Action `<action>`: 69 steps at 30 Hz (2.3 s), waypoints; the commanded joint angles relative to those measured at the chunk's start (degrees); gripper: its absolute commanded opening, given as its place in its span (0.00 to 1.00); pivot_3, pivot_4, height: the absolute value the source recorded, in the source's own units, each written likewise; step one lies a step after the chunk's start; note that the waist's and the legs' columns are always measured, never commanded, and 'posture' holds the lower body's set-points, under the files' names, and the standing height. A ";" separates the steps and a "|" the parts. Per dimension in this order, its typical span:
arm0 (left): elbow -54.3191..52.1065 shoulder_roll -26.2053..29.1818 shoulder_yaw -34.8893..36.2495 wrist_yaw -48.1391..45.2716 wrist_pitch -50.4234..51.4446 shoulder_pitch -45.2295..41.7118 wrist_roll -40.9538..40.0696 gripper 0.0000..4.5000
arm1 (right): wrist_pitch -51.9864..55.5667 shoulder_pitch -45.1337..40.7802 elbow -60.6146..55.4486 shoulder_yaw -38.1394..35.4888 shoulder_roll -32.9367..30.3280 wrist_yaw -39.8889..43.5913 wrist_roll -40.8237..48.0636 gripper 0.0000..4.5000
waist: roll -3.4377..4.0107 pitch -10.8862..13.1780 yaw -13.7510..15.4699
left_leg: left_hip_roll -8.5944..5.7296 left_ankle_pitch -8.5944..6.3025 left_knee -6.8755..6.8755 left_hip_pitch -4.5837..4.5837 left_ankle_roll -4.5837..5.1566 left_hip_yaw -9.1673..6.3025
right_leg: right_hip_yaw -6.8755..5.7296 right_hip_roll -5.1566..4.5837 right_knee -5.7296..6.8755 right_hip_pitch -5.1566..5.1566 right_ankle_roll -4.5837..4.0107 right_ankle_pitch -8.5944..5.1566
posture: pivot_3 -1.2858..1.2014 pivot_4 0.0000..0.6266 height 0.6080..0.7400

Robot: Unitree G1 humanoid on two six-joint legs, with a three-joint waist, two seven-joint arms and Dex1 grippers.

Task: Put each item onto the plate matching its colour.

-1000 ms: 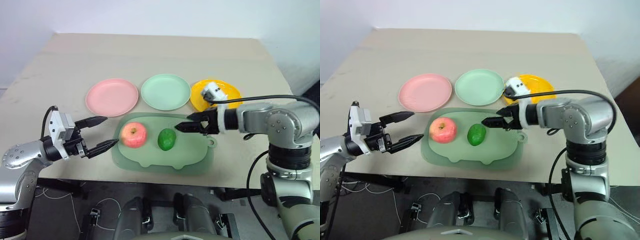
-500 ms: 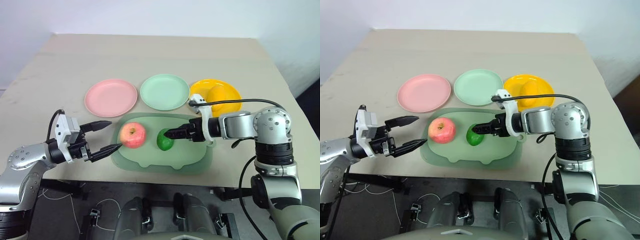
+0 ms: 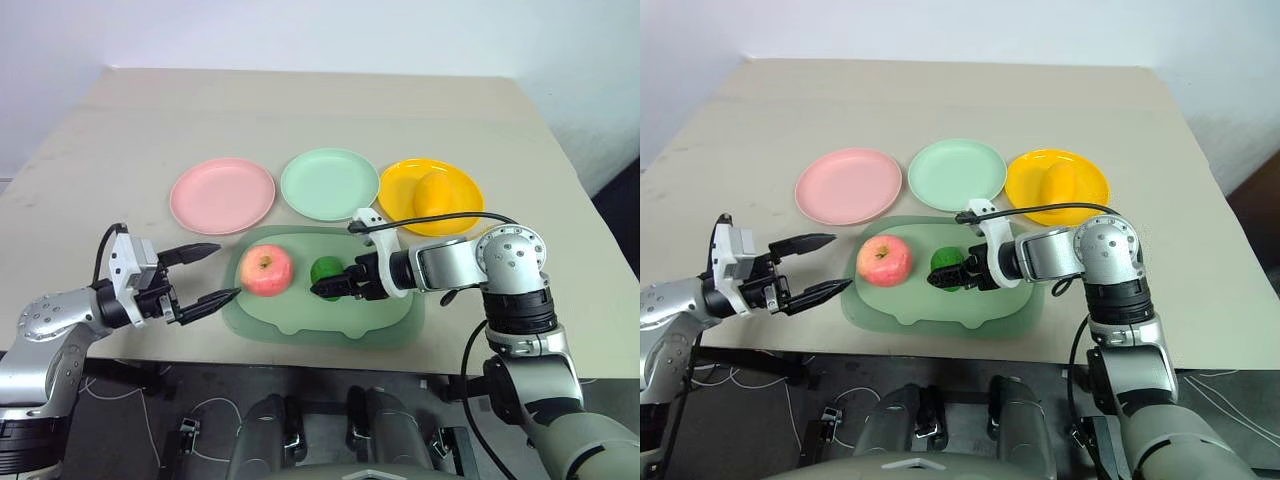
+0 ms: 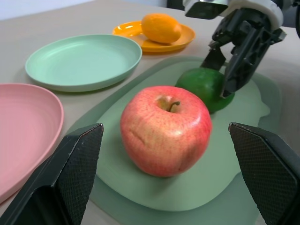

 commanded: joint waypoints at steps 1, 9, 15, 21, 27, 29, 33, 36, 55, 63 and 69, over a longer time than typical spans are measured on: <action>-0.88 0.30 1.27 -0.80 0.27 0.20 -1.60 1.00 | 0.15 -1.74 -1.44 -1.16 1.02 1.25 -2.83 0.99 | 0.00 0.00 0.02 | 0.00 0.00 0.00 0.00 0.00 0.00 | 0.00 0.00 0.00 0.00 0.00 0.00 | 0.52 0.24 0.67; -1.06 0.62 1.24 -1.43 0.02 0.11 -0.94 1.00 | -1.44 -2.64 -5.70 3.92 -0.08 6.67 -10.91 0.96 | 0.00 0.00 -0.01 | 0.01 0.00 0.00 0.00 -0.01 0.00 | 0.00 0.00 0.00 -0.01 0.00 0.00 | 0.52 0.24 0.67; -1.19 0.85 1.18 -1.34 0.32 -0.09 -0.80 1.00 | -2.49 -1.63 -9.64 5.48 -0.81 12.38 -14.67 0.63 | 0.00 0.00 0.01 | 0.01 0.00 -0.01 0.00 -0.01 0.01 | 0.00 -0.01 0.01 -0.03 0.00 0.00 | 0.52 0.24 0.67; -2.41 1.38 1.96 -0.24 1.72 -0.37 -1.51 1.00 | -6.60 -4.20 -15.26 0.59 -6.16 22.00 -14.21 0.63 | 0.00 0.00 0.09 | 0.00 0.00 -0.01 -0.02 -0.01 0.00 | 0.00 -0.03 -0.02 -0.03 0.00 0.00 | 0.52 0.24 0.67; -4.04 1.69 2.47 1.34 3.36 -0.31 -2.24 1.00 | -18.71 -10.38 -4.67 2.41 -9.33 27.90 -24.86 0.63 | -0.01 0.00 -0.11 | 0.01 0.00 0.00 0.02 -0.02 0.01 | 0.01 0.00 0.00 -0.04 0.00 0.00 | 0.52 0.24 0.67; -4.95 1.74 2.36 2.10 4.11 -0.39 -2.48 1.00 | -25.30 -12.38 1.78 5.80 -8.72 30.37 -30.82 0.63 | -0.01 0.00 -0.20 | 0.03 0.00 -0.01 0.02 -0.02 0.02 | 0.01 0.02 0.00 -0.03 0.00 -0.01 | 0.52 0.24 0.67; -6.88 1.75 2.14 3.82 6.16 -1.17 -3.03 1.00 | -38.24 -17.19 18.10 10.80 -5.10 34.65 -41.71 0.63 | 0.00 0.00 -0.61 | 0.03 0.01 -0.01 0.02 -0.03 0.09 | 0.01 0.04 0.06 -0.05 0.01 -0.01 | 0.52 0.24 0.67; -7.90 1.93 2.30 4.65 7.39 -1.44 -3.40 1.00 | -45.76 -21.42 31.06 11.94 -1.18 36.76 -47.41 0.63 | 0.00 0.00 -1.22 | 0.02 0.04 0.00 -0.01 -0.04 0.11 | 0.00 0.07 0.11 -0.07 0.02 -0.01 | 0.52 0.24 0.67; -10.88 2.20 3.05 7.66 10.21 -1.38 -4.22 1.00 | -55.18 -23.83 38.70 7.06 3.44 45.37 -57.78 0.99 | 0.01 0.01 -1.34 | -0.06 0.05 0.07 0.04 -0.07 0.07 | 0.04 -0.04 0.51 -0.15 0.05 -0.05 | 0.52 0.24 0.67; -11.20 1.83 3.47 8.14 10.80 -1.43 -4.82 1.00 | -45.97 -7.26 4.77 2.27 -2.40 48.65 -50.35 0.99 | 0.00 0.00 -1.30 | -0.05 0.06 0.06 0.10 -0.09 -0.01 | 0.05 -0.09 0.54 -0.11 0.06 -0.06 | 0.52 0.24 0.67; -11.46 1.59 3.78 8.61 10.79 -0.49 -4.94 1.00 | -39.31 2.71 -12.56 -2.13 -6.88 50.59 -42.13 0.99 | -0.01 -0.01 -1.25 | -0.05 0.06 0.07 0.19 -0.10 -0.03 | 0.06 -0.11 0.53 -0.05 0.05 -0.06 | 0.52 0.24 0.67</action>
